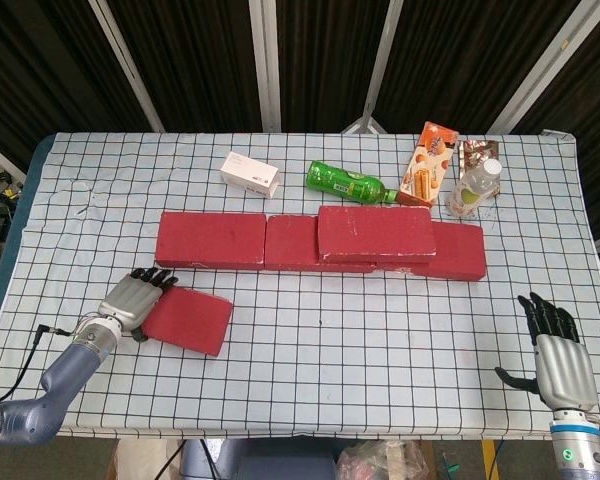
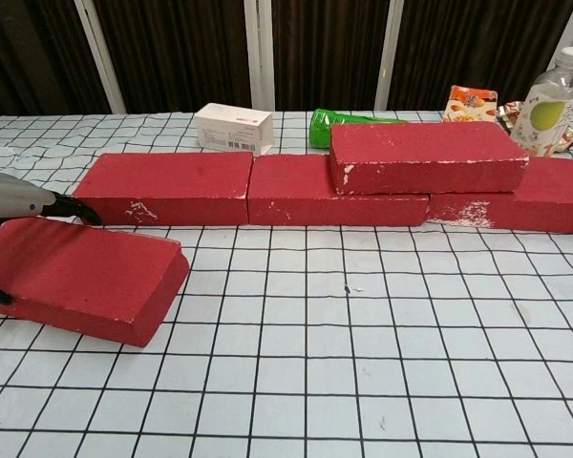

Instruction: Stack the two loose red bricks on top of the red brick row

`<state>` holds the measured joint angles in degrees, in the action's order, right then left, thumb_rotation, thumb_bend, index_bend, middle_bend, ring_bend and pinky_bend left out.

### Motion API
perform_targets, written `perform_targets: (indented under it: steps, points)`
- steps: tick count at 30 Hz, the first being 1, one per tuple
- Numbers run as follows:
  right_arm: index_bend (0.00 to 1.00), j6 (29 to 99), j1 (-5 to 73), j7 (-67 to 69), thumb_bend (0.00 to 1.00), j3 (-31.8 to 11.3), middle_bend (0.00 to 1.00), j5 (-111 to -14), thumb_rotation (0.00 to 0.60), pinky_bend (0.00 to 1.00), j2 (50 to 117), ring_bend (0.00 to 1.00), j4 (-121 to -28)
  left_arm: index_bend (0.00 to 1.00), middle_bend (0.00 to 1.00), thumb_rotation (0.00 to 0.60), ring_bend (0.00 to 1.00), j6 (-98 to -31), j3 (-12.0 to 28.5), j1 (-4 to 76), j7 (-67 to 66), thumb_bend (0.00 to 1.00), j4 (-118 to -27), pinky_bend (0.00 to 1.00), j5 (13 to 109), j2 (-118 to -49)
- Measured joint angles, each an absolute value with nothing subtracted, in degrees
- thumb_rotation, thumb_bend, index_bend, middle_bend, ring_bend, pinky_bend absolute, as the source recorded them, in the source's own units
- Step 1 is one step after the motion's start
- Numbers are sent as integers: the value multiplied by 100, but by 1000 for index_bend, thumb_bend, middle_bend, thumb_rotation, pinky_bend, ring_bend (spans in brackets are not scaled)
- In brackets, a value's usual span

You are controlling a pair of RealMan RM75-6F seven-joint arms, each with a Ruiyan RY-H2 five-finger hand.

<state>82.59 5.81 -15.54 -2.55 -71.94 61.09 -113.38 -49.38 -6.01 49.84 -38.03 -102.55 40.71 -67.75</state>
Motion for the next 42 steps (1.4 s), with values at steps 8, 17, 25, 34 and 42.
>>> perform_targets:
  steps: [8,17,25,34,42]
  points:
    - [55,8227,566,-1510,154,-281,0,-7186,600,0,6088,0,-11345,127,185,600,47,-5009,-613,5023,-3845,2,-10240,138,4034,-6848]
    - [55,8193,545,-1423,153,-309,0,-7198,600,0,6058,0,-11344,238,241,600,63,-5076,-496,4951,-3465,142,-10548,141,4308,-6614]
    - [56,8133,546,-1379,154,-359,0,-7079,600,0,6035,0,-11323,245,234,600,62,-4710,-100,5200,-2978,149,-11305,141,4228,-5556]
    - [55,8078,568,-1387,153,-460,0,-6837,600,0,6038,0,-11266,243,209,600,54,-5127,132,6045,-3778,109,-11315,135,2810,-5499]
    - [56,7988,605,-1414,154,-492,0,-6722,600,0,6050,0,-11235,236,201,600,54,-5463,468,6813,-4265,105,-11028,136,1242,-5993]
